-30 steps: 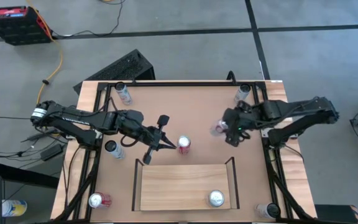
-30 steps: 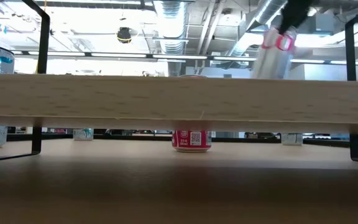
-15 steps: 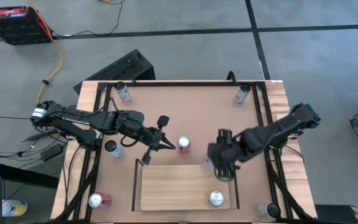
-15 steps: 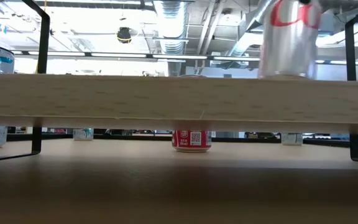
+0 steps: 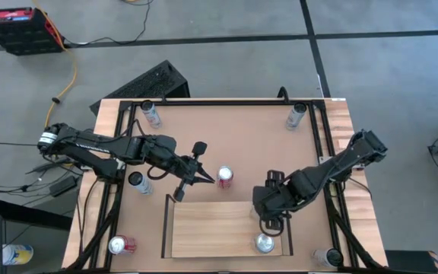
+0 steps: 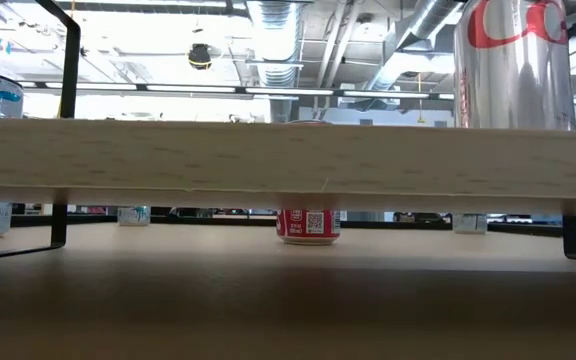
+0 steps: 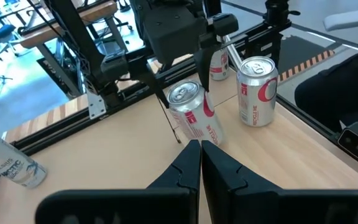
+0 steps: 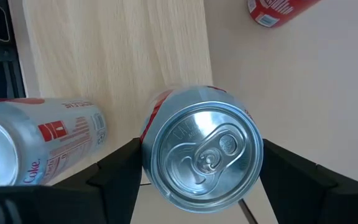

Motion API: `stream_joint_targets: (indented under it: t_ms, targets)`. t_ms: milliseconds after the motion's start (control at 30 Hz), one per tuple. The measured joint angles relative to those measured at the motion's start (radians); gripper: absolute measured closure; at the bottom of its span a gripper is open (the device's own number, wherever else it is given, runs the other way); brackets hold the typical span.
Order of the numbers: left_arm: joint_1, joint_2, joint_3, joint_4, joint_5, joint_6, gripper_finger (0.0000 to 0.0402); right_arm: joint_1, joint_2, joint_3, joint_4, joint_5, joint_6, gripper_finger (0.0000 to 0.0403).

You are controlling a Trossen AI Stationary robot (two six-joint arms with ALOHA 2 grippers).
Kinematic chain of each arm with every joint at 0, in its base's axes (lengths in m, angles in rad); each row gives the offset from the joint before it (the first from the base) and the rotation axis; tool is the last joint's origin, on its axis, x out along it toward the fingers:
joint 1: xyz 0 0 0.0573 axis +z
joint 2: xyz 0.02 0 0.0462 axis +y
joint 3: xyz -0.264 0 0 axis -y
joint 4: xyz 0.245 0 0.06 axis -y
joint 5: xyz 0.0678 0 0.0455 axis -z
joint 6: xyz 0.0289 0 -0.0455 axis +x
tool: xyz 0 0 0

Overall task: Place canned beverage on shelf
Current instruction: Put the silver soda can aligned with the other silver soda can on the shelf

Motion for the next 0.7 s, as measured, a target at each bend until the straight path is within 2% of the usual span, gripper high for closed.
stream_joint_targets:
  t_ms: [400, 700]
  targets:
    - [0.000, 0.000, 0.000, 0.000, 0.001, -0.001, 0.0401, 0.049, 0.031, -0.001, 0.017, -0.001, 0.043, 0.0089]
    - [0.000, 0.000, 0.000, 0.002, 0.002, -0.001, 0.0401, 0.044, 0.058, 0.005, 0.011, 0.015, 0.041, 0.0088]
